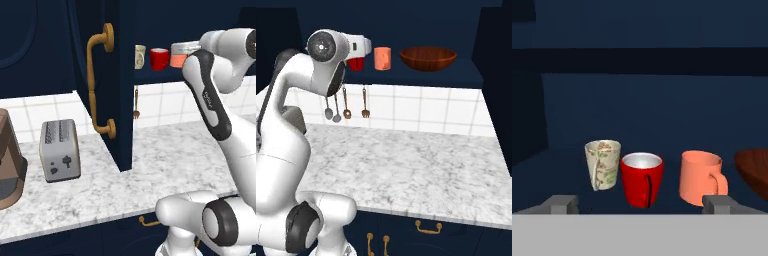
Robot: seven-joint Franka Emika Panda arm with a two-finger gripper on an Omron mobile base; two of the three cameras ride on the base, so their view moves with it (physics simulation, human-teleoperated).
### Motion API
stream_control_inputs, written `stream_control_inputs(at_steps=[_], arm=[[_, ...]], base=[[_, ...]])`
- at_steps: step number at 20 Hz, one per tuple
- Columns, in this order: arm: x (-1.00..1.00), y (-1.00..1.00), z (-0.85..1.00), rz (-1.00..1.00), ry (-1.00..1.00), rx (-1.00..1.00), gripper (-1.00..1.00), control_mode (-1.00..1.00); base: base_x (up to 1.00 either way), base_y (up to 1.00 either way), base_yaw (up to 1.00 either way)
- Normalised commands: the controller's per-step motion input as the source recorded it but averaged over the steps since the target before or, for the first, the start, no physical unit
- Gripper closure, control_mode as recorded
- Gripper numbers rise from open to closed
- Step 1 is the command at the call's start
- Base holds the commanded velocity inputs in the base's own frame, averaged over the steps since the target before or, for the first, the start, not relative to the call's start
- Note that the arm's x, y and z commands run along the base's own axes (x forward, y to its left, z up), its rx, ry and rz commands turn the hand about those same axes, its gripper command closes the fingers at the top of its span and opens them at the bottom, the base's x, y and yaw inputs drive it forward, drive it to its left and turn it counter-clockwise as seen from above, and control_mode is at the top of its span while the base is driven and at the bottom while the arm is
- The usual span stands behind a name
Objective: Gather all objects into one cabinet and sort the glasses and bowls to opposite sides.
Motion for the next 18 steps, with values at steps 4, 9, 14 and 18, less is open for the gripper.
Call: stream_control_inputs(at_steps=[4,9,14,18], arm=[[-1.00,-0.91,0.07,0.01,0.02,-0.37,-1.00,-1.00],[-1.00,-1.00,-0.19,0.03,-0.01,-0.12,-1.00,-1.00],[-1.00,-1.00,-0.01,-0.01,-0.03,0.01,-1.00,-1.00],[-1.00,-0.98,0.00,-0.04,-0.02,0.06,-1.00,-1.00]], base=[[0.00,0.00,0.00],[0.00,0.00,0.00],[0.00,0.00,0.00],[0.00,0.00,0.00]])
